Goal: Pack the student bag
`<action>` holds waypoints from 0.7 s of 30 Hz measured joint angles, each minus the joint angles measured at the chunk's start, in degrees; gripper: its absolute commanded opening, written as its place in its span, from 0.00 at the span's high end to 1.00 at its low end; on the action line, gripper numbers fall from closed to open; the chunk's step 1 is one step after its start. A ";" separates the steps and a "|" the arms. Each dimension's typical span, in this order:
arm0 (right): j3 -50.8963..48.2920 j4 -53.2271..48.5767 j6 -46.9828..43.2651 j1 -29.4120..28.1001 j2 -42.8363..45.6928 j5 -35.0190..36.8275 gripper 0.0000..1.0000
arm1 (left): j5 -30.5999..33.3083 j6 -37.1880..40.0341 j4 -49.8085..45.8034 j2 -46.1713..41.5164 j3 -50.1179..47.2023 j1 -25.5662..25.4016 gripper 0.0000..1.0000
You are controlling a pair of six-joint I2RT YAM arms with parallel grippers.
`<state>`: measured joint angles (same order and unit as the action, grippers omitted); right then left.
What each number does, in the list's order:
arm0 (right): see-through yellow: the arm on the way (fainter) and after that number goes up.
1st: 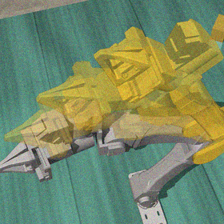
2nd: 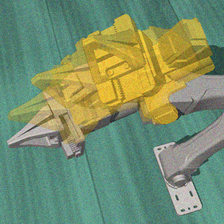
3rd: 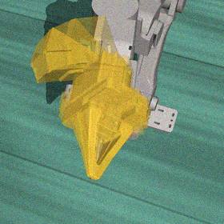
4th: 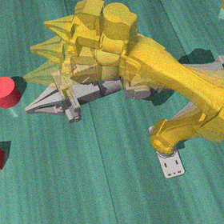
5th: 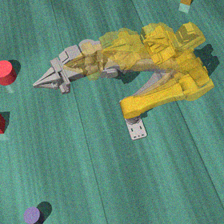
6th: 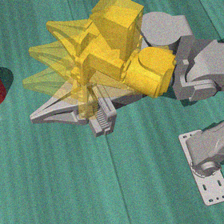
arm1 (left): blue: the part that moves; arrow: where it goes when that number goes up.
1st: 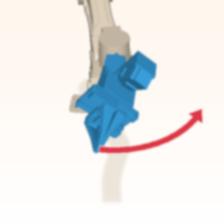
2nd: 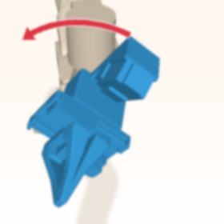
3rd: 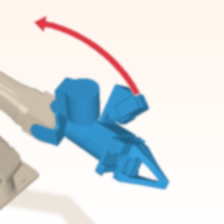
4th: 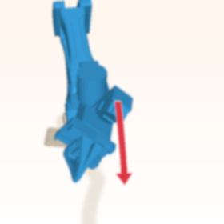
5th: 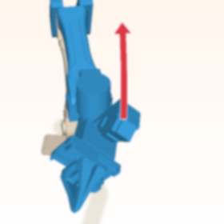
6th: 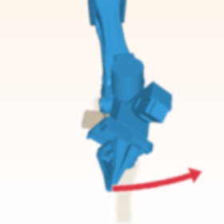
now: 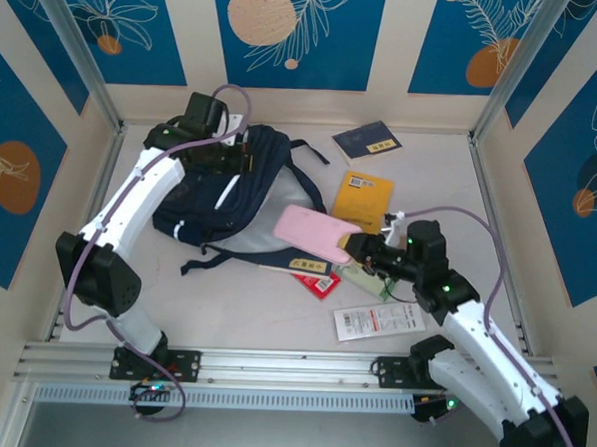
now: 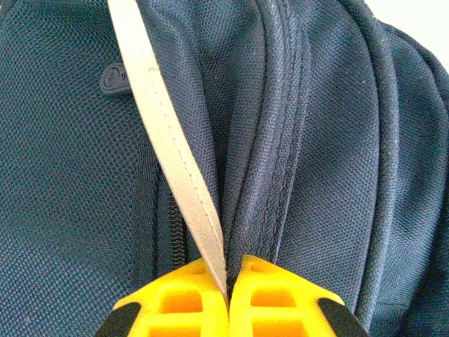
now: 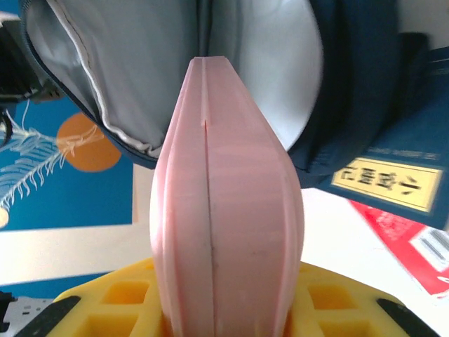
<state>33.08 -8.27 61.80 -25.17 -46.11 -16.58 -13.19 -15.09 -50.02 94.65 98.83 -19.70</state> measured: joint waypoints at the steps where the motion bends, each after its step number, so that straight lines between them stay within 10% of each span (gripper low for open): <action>1: 0.83 1.18 -0.11 -1.07 -2.01 0.20 0.72 | -0.48 0.02 -0.39 -0.46 0.00 0.28 1.00; 21: 30.71 12.63 -1.88 -14.27 -44.24 6.45 0.69 | -3.32 0.74 -1.53 -8.79 -2.16 2.36 1.00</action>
<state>63.79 4.36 59.92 -39.44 -90.35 -10.13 -16.51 -14.35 -51.55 85.86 96.66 -17.34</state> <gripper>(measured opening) 0.315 0.046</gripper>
